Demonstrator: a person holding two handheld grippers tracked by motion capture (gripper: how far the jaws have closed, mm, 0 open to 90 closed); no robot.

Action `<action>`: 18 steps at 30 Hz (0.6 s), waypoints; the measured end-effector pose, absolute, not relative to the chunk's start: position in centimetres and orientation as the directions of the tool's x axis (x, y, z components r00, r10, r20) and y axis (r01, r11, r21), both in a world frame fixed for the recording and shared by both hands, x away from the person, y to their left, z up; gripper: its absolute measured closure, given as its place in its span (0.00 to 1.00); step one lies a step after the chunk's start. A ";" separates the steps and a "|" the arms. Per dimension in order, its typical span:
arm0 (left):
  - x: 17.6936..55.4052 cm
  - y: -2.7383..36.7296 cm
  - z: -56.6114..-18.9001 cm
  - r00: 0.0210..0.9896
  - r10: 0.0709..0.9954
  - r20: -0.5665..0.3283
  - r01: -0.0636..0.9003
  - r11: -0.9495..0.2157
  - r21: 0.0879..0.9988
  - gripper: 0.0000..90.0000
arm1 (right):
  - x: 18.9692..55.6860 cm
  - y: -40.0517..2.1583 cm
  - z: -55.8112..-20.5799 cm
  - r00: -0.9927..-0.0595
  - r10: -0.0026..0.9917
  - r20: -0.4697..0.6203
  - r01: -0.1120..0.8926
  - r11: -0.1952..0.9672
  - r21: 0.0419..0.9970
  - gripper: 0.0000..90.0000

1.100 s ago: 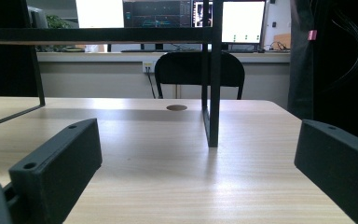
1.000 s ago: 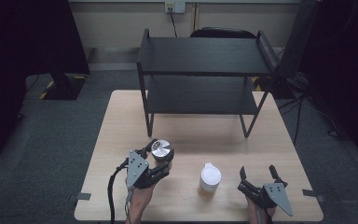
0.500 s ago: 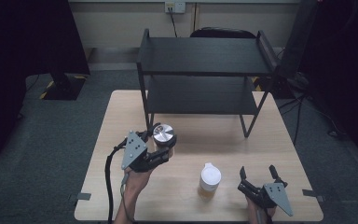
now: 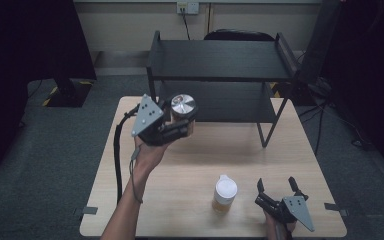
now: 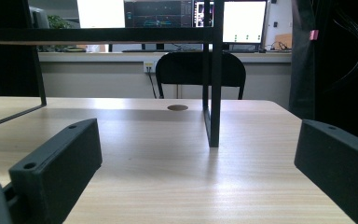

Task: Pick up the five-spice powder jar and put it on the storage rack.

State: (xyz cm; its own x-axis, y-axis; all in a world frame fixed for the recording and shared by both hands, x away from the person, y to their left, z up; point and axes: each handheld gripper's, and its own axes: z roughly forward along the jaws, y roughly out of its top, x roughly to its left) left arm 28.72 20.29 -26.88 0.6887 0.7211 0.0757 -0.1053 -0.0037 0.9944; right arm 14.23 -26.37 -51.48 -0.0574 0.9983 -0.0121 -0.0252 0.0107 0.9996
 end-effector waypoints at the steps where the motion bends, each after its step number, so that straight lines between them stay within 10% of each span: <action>1: 29.1 20.1 -26.3 0.685 0.726 0.066 -0.101 0.005 0.995 0.39 | 14.2 -26.4 -51.5 -0.058 0.998 -0.012 -0.025 0.011 1.000 0.00; 18: 32.3 14.2 -18.5 0.517 0.855 0.046 -0.093 0.002 0.996 0.39 | 14.3 -26.5 -51.4 -0.062 0.998 -0.011 -0.020 0.010 1.000 0.00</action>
